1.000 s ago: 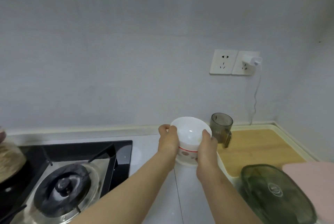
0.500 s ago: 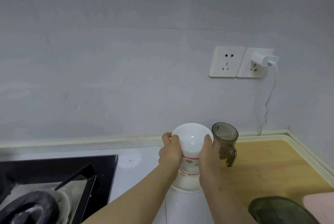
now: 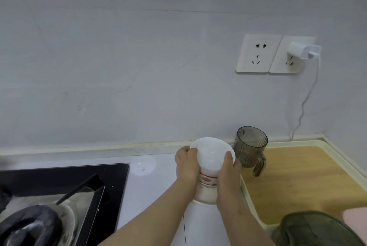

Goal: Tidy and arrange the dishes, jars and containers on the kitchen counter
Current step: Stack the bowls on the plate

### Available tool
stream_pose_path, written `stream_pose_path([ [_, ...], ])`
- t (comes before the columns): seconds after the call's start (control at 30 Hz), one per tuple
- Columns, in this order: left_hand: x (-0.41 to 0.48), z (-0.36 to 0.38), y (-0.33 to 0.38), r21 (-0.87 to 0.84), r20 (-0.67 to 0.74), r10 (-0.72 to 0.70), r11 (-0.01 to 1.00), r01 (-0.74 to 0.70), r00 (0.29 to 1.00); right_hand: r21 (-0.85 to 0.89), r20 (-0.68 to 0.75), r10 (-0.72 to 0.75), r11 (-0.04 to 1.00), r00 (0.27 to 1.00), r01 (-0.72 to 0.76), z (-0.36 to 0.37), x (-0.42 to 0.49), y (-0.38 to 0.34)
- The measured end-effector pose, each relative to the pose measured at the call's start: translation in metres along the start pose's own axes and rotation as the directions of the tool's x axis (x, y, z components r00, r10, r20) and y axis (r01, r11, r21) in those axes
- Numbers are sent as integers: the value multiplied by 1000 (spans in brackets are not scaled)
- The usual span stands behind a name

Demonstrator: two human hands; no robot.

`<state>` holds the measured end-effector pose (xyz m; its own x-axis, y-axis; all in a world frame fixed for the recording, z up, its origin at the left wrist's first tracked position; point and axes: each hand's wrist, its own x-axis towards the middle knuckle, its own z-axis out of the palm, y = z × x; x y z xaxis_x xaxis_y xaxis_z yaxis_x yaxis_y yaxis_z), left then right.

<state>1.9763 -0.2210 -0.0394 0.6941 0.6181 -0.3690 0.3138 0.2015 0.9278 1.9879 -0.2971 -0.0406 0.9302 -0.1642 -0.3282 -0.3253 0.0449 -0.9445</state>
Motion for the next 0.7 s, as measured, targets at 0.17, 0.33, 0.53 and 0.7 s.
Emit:
stream_pose_path([
  [0.17, -4, -3, 3, -18, 71, -17, 1000, 18, 997, 7, 5, -16, 1000, 1000, 16, -1, 0, 2],
  [0.33, -4, -7, 0, -55, 129, -54, 997, 61, 990, 13, 13, -41, 999, 999, 41, -2, -1, 5],
  [0.53, -4, -7, -4, -82, 158, -16, 996, 30, 987, 55, 26, -59, 997, 998, 58, -1, -3, 5],
  [0.7, -4, -7, -9, -100, 151, 15, 995, 0, 988, 67, 30, -99, 993, 995, 97, -1, -1, 11],
])
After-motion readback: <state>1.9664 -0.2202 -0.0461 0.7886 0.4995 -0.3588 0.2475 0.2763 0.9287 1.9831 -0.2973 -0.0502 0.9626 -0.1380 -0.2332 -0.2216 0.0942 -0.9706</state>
